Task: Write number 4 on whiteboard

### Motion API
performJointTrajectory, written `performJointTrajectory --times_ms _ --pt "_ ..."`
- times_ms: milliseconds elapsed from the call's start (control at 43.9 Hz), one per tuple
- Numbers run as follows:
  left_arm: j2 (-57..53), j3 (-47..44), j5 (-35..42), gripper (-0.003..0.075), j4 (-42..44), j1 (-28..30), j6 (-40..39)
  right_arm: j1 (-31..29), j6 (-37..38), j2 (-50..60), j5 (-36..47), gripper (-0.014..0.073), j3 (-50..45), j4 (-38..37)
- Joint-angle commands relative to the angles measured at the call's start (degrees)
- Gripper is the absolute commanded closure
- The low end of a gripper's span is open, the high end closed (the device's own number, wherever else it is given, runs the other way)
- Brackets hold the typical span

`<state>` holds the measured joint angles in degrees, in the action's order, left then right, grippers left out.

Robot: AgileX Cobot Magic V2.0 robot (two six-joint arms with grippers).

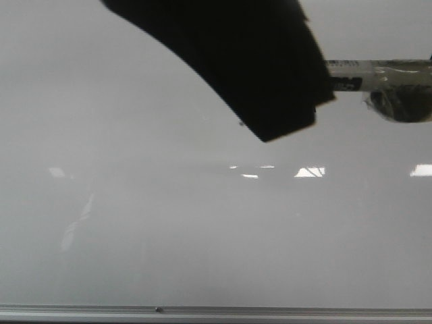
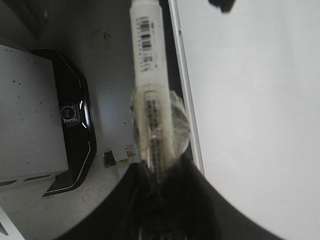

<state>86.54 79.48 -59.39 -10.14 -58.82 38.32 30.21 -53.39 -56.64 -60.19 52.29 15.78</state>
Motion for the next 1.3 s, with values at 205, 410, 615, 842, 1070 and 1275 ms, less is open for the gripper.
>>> performJointTrajectory --times_ms 205,410,615,842,1070,1275 --pt "1.76 4.83 1.73 0.0211 -1.70 -0.50 0.08 0.12 -0.77 0.41 1.68 0.0664 1.54 1.50" --pt "1.63 4.83 1.83 0.0439 -1.91 -0.50 0.08 0.06 -0.77 0.41 1.39 0.0664 1.54 1.50" --pt "1.63 4.83 2.35 0.0614 -2.73 -0.50 -0.03 0.06 -0.77 0.41 1.08 0.0664 1.54 1.50" --pt "1.63 4.83 2.02 0.0708 -3.16 -0.50 -0.15 0.06 -0.71 0.41 1.25 0.0588 1.54 1.50" --pt "1.52 4.83 1.54 0.0710 -3.16 -0.50 -0.50 0.02 2.46 0.41 0.79 0.0118 1.54 1.75" --pt "1.26 4.83 0.76 0.0710 -2.93 0.16 -0.61 -0.05 4.97 4.54 0.73 0.0022 1.88 -0.52"
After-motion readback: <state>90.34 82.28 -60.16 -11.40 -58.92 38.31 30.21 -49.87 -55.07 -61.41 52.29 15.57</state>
